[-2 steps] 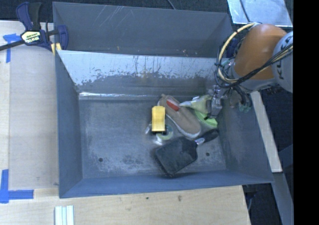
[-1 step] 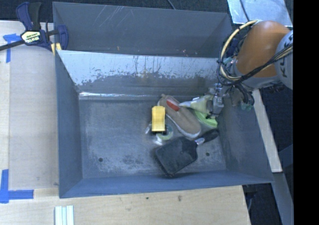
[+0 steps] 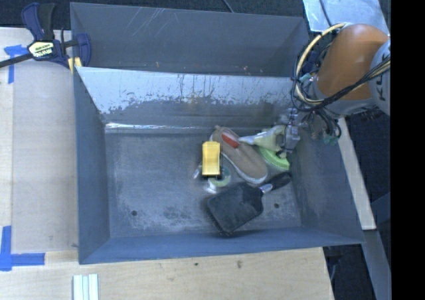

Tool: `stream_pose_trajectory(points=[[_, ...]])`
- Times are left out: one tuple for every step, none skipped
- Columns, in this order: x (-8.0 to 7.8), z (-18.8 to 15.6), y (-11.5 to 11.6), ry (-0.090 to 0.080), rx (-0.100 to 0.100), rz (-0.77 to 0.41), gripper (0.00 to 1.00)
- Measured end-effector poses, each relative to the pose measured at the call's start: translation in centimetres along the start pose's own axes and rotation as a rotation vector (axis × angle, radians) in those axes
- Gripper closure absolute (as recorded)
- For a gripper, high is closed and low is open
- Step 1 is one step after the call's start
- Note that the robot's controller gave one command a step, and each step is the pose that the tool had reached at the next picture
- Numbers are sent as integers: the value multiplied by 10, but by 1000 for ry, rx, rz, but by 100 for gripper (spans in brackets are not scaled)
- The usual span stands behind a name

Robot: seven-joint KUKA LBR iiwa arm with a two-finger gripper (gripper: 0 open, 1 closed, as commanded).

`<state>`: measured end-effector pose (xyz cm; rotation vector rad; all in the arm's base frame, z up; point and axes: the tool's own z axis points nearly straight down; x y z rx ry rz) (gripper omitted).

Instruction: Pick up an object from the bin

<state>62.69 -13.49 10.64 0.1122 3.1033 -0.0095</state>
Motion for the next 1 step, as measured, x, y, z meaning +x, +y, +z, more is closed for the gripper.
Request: stream_pose_trajectory(points=[[0, -5, 0, 0, 0, 0, 100]])
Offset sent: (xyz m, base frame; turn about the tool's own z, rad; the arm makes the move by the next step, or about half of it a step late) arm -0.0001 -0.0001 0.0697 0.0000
